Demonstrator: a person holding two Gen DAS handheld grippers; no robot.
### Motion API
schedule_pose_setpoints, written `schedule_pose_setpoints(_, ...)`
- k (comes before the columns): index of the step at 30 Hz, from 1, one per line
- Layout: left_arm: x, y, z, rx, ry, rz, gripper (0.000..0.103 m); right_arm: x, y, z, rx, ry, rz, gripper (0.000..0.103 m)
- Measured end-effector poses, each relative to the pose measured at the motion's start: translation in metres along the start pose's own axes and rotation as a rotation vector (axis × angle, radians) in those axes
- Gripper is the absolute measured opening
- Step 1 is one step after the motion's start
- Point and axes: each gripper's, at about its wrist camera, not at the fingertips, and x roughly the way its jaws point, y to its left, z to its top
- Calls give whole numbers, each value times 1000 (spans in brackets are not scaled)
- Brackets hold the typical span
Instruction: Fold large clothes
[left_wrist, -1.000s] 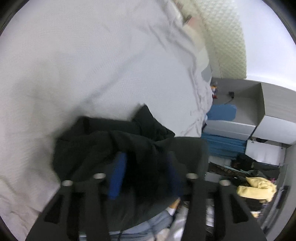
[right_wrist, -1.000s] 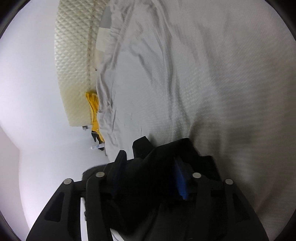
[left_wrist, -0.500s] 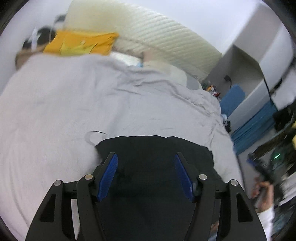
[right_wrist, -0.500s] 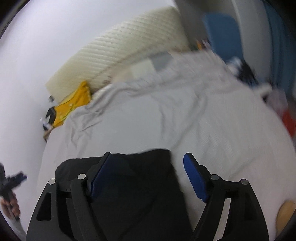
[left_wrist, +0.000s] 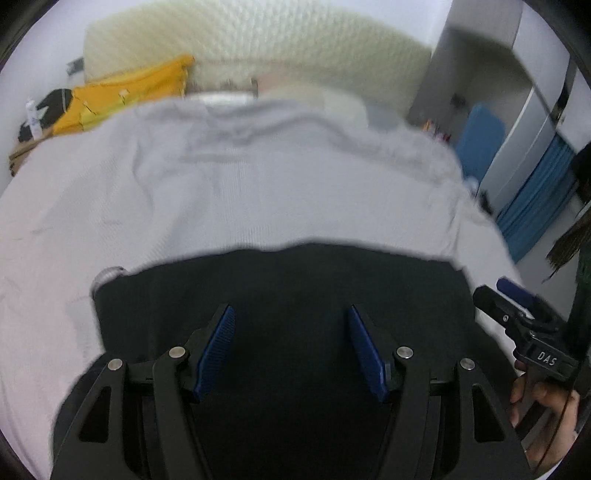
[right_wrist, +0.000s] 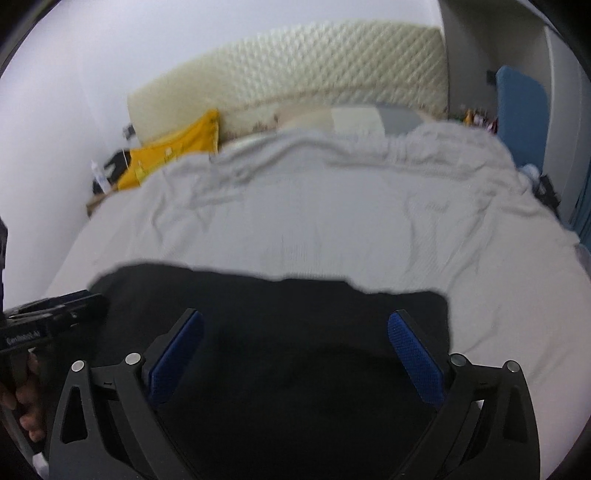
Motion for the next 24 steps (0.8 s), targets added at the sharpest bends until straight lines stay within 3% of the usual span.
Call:
schedule_pose_setpoints(3,25,4,-5,-17,33,-12,65,21,-6,-9,25,54,17,100)
schedule_pose_setpoints(8,41,8,-6,-6,32,7,68,39,-15,-17,62,66,44,103)
schedule_pose_setpoints(19,82,1,0,55,20,130,70,81,-10,-11,39,64,-14,103)
schedule_pose_setpoints(24,76,3,-8,60,1,134,70,73,-3,-19,2,38,-50,103)
